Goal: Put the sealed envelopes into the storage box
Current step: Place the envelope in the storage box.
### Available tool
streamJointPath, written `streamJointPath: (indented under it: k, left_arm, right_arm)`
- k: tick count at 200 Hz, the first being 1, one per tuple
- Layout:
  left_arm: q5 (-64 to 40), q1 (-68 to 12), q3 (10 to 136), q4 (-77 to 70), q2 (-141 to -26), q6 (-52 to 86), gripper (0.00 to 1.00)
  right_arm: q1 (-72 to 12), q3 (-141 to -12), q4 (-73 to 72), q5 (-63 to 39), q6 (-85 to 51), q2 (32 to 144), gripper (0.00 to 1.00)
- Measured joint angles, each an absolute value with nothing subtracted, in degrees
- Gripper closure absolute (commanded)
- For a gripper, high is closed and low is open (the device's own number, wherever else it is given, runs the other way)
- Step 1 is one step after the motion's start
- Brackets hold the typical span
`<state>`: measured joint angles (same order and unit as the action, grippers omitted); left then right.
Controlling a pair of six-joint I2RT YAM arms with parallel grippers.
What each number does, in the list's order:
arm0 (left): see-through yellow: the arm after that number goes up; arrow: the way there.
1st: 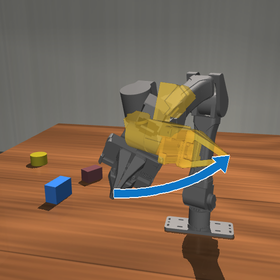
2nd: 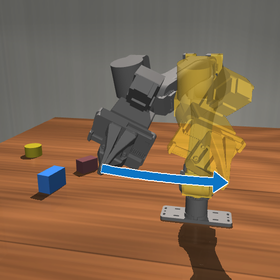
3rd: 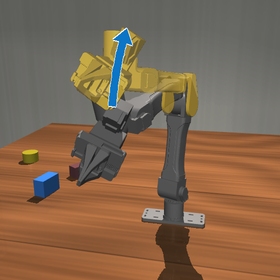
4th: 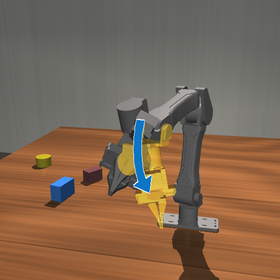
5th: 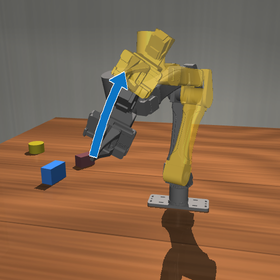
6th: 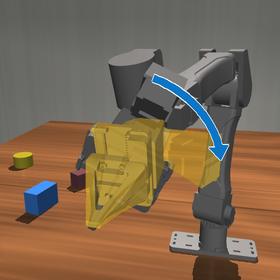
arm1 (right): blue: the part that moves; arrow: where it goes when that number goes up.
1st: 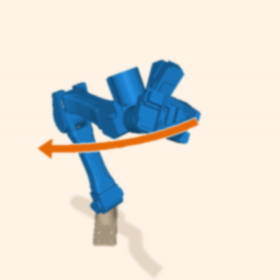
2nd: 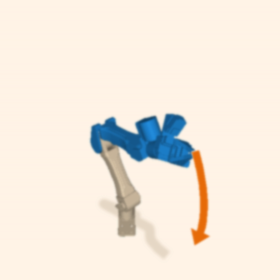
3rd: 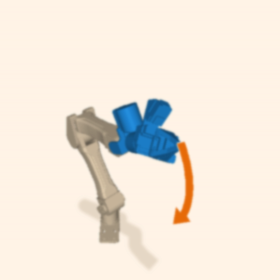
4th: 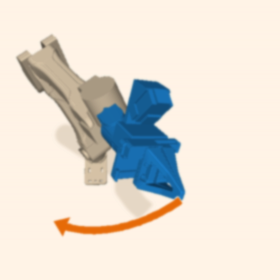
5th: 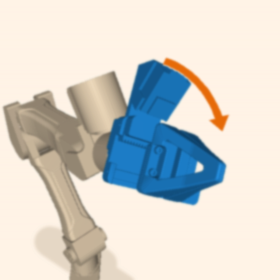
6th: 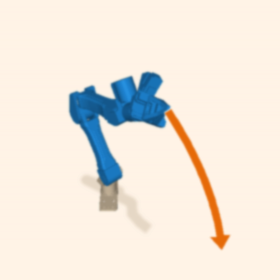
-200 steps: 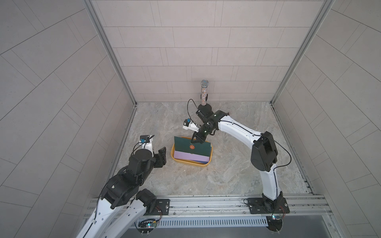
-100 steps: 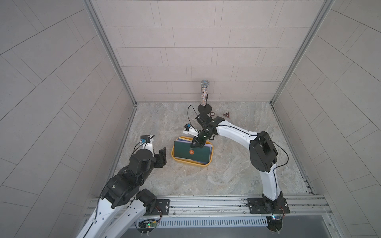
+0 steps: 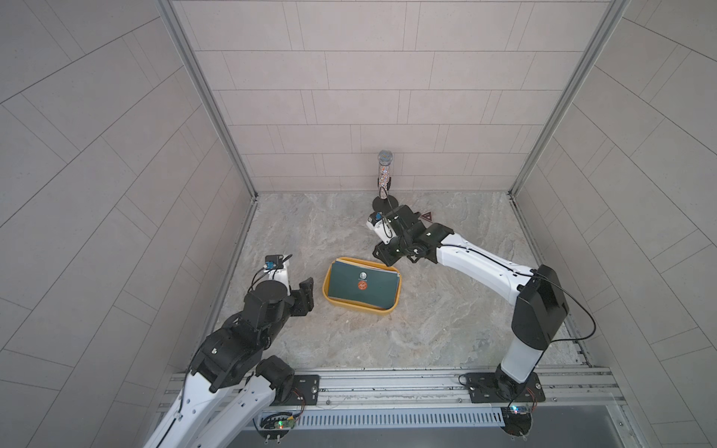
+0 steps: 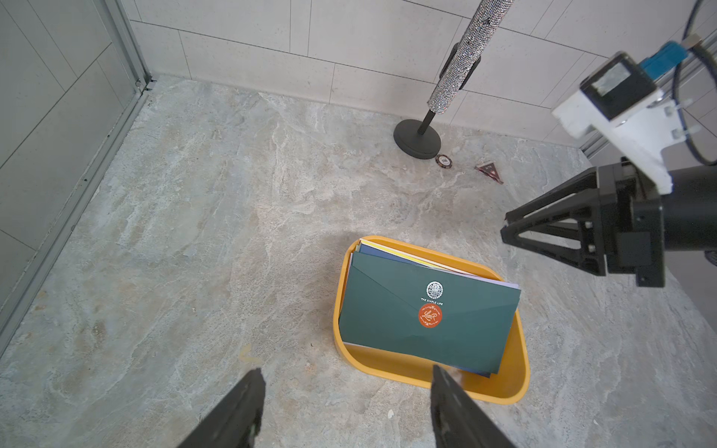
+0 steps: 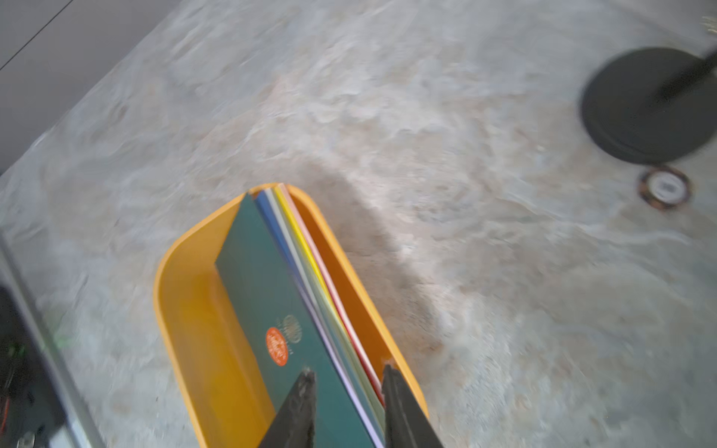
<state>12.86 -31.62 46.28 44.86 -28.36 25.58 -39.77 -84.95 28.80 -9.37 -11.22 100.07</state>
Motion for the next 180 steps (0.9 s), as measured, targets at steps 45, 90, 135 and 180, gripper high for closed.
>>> streamJointPath:
  k: [45, 90, 135, 180]
  left_arm:
    - [12.67, -31.62, 46.26, 44.84, -28.82, 25.58, 0.28]
    - [12.64, -31.62, 46.24, 44.84, -28.84, 25.58, 0.28]
    - [12.29, -31.62, 46.22, 44.84, -28.91, 25.58, 0.28]
    - [11.86, -31.62, 46.22, 44.82, -29.36, 25.54, 0.28]
  right_arm:
    - [-43.07, -83.57, 28.18, 5.91, -23.09, 103.28, 0.74]
    - [-45.98, -81.01, 28.58, 11.62, -30.04, 103.53, 0.75]
    - [-47.62, -77.08, 29.08, 13.69, -34.83, 103.53, 0.75]
    - [-48.51, -74.46, 28.67, 14.55, -37.10, 103.46, 0.76]
